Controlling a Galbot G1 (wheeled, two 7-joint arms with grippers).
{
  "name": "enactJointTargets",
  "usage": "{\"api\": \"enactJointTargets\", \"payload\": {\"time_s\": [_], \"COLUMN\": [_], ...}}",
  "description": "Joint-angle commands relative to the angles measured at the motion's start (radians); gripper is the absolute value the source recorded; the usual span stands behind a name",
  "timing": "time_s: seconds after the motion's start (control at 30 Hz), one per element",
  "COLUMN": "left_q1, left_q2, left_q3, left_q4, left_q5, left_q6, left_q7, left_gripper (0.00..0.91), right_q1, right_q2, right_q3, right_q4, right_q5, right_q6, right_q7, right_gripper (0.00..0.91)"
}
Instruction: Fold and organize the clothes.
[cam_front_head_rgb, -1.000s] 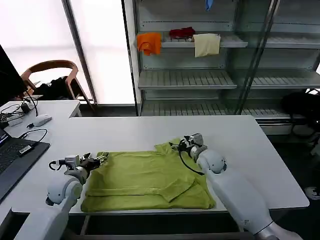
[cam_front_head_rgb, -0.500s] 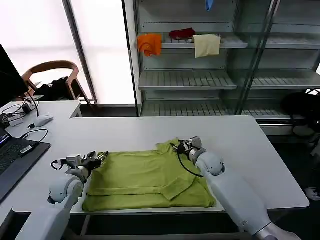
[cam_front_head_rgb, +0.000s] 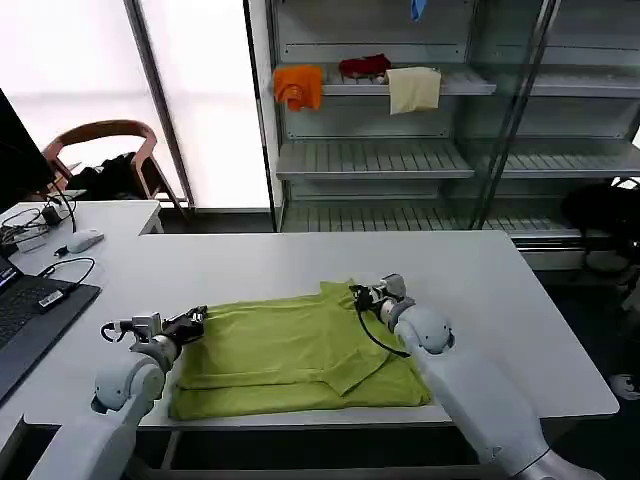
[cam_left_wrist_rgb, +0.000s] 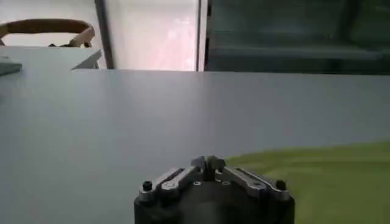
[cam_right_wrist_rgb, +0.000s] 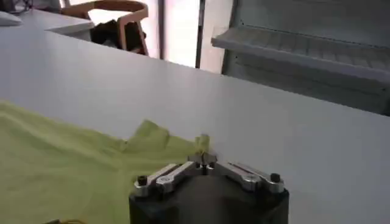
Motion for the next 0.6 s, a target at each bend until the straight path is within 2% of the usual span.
{"api": "enactJointTargets", "payload": {"time_s": [0.03,0.2,0.6], "left_q1": [0.011,0.016,0.168], "left_q2": [0.005,0.022,0.064], "left_q3": [-0.007,-0.025,-0.113], "left_q4": [-0.062,-0.097,-0.265], "left_q5": [-0.010,-0.044,-0.063], "left_q6": [-0.034,-0.091,-0.069], "left_q7": [0.002,-0.005,-0.030], "left_gripper": [0.000,0.000,0.000], "right_q1": [-0.015,-0.038,-0.143], "right_q2": [-0.008,-0.034,-0.108], "right_q3": [0.003,0.012,0.060], "right_q4": [0.077,0.139,0.280], "right_q5": [0.025,0.042,0.096], "right_q6": [0.003,0.043,0.052], "right_q7": [0.018,0.032,0.046], "right_gripper": [0.000,0.000,0.000]}}
